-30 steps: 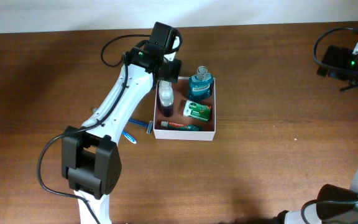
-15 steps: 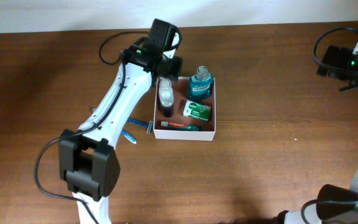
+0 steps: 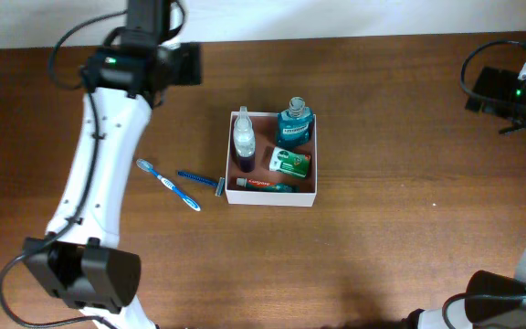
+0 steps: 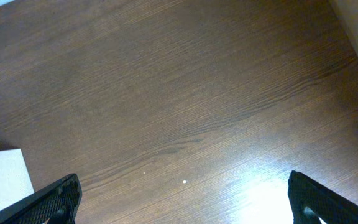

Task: Pack container
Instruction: 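Raise the left gripper and move it over the blue toothbrush, then lower the left gripper and close it on the toothbrush handle, then lift the toothbrush and carry it right toward the box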

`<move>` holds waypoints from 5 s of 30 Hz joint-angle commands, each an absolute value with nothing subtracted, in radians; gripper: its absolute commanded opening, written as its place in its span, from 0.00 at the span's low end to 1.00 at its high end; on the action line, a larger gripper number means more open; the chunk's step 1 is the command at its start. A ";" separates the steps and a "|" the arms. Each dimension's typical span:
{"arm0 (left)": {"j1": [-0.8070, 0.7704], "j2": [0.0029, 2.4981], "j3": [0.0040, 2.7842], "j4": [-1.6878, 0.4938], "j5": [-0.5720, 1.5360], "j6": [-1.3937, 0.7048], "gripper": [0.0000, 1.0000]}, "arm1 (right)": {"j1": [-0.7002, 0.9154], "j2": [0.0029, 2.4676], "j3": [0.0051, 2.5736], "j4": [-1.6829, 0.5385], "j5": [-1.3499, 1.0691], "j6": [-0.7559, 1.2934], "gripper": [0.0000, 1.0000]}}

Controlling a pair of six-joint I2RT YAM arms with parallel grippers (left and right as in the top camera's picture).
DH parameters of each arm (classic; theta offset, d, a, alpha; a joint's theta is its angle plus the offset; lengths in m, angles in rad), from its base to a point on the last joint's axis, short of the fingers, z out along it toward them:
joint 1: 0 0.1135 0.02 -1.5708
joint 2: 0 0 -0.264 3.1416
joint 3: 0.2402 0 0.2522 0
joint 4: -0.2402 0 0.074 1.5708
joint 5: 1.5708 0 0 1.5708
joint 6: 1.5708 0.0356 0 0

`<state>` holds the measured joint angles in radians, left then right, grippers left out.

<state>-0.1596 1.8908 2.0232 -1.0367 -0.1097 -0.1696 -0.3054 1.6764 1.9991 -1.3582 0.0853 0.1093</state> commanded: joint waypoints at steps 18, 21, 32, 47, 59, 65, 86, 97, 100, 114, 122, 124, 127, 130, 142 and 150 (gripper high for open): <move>-0.077 1.898 1.613 -1.280 -0.069 -0.782 0.47 | -0.309 1.682 2.006 -1.357 0.080 0.121 0.98; -0.077 1.898 1.514 -1.187 -0.020 -0.782 0.40 | -0.309 1.682 2.006 -1.357 0.080 0.121 0.99; -0.077 1.898 1.388 -0.979 -0.022 -0.782 0.33 | -0.309 1.682 2.006 -1.357 0.080 0.121 0.99; -0.077 1.899 1.374 -0.934 -0.040 -0.782 0.34 | -0.309 1.682 2.006 -1.357 0.080 0.121 0.98; -0.077 1.899 1.373 -0.926 -0.077 -0.786 0.34 | -0.309 1.682 2.006 -1.357 0.080 0.121 0.98; -0.077 1.899 1.373 -0.920 -0.096 -0.785 0.34 | -0.309 1.682 2.006 -1.357 0.080 0.121 0.99; -0.078 1.996 1.371 -0.913 -0.094 -0.786 0.49 | -0.309 1.682 2.006 -1.357 0.080 0.121 0.99; -0.077 2.004 1.326 -0.906 -0.094 -0.786 0.48 | -0.309 1.682 2.006 -1.357 0.080 0.121 0.98; -0.077 2.004 1.310 -0.904 -0.094 -0.786 0.47 | -0.309 1.682 2.006 -1.357 0.080 0.121 0.99; -0.077 2.048 1.310 -0.891 -0.094 -0.785 0.40 | -0.309 1.682 2.006 -1.356 0.080 0.121 0.98; -0.075 2.049 1.311 -0.875 -0.094 -0.785 0.30 | -0.309 1.682 2.006 -1.357 0.080 0.121 0.99; -0.073 2.049 1.311 -0.875 -0.094 -0.785 0.20 | -0.309 1.682 2.006 -1.356 0.080 0.121 0.99; -0.069 2.049 1.311 -0.875 -0.095 -0.785 0.13 | -0.309 1.682 2.006 -1.356 0.080 0.121 0.99; -0.058 2.049 1.312 -0.895 -0.095 -0.784 0.11 | -0.309 1.682 2.006 -1.356 0.080 0.121 0.99; 0.047 2.047 1.484 -1.024 -0.094 -0.525 0.01 | -0.309 1.682 2.006 -1.356 0.080 0.121 0.99; 0.052 2.047 1.847 -1.132 -0.091 -0.274 0.00 | -0.309 1.682 2.006 -1.356 0.080 0.121 0.98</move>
<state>0.0631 2.0483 1.6997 -1.1114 -0.0860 -0.4408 -0.3054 1.6764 1.9991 -1.3579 0.0853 0.1097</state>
